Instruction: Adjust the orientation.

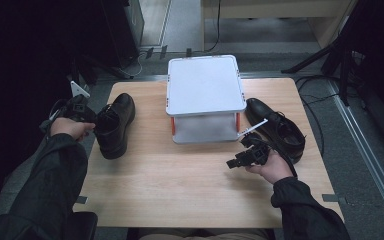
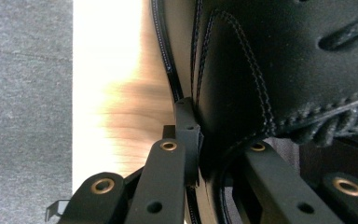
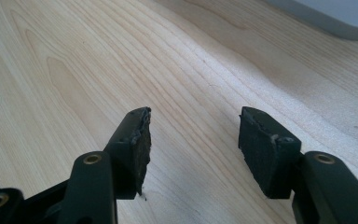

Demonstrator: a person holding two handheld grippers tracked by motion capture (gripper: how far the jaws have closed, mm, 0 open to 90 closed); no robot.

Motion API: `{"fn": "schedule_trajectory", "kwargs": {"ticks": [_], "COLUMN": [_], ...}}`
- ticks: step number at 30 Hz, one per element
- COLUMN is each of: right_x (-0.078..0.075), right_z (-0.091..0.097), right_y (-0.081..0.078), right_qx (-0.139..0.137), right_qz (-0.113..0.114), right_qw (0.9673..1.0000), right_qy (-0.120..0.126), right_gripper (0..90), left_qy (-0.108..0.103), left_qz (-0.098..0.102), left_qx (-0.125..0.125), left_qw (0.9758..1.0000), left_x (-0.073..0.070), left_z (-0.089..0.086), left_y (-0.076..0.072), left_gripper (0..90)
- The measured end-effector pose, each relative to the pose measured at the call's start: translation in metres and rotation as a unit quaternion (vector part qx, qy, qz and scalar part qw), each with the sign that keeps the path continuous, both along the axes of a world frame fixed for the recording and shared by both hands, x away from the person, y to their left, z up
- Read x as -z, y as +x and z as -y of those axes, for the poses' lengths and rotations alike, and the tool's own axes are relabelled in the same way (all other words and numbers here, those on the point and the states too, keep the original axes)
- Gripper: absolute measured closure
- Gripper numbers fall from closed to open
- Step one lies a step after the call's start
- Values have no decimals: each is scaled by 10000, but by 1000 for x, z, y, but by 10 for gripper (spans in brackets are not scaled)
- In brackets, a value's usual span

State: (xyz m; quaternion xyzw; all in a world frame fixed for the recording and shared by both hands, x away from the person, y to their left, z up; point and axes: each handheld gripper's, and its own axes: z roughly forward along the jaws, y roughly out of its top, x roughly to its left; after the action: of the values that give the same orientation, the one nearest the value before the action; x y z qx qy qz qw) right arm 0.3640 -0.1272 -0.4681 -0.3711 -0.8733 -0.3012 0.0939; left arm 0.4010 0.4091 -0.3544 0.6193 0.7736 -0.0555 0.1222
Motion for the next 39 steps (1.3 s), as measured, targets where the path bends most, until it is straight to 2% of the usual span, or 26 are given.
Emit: {"fn": "schedule_trajectory", "kwargs": {"ticks": [9, 15, 24, 25, 26, 32, 34, 39], "right_x": [-1, -1, -2, -2, -2, -3, -3, -3], "right_z": [2, 1, 1, 2, 2, 3, 4, 8], "right_y": [0, 0, 0, -1, -1, -2, -2, -4], "right_qx": [-11, -30, -51, -54, -54, -40, -19, 11], "right_qz": [10, 4, 9, 14, 14, 0, 4, 8], "right_qw": [10000, 10000, 10000, 10000, 10000, 10000, 10000, 9999], "right_qy": [23, 32, 43, 56, 56, 87, 88, 106], "right_gripper": [448, 448, 448, 448, 448, 448, 448, 448], "left_qy": [64, 75, 35, 32, 32, 24, -51, -150], "left_qz": [169, 305, 551, 588, 588, 704, 669, 678], "left_qx": [163, 400, 492, 547, 547, 681, 819, 902], "left_qw": [9997, 9987, 9973, 9968, 9968, 9952, 9944, 9935], "left_x": [-48, -81, -125, -133, -133, -147, -147, -142], "left_z": [30, 57, 98, 108, 108, 139, 156, 172], "left_y": [21, 37, 57, 61, 61, 75, 83, 93], "left_gripper": [842, 837, 836, 835, 834, 831, 829, 830]}}
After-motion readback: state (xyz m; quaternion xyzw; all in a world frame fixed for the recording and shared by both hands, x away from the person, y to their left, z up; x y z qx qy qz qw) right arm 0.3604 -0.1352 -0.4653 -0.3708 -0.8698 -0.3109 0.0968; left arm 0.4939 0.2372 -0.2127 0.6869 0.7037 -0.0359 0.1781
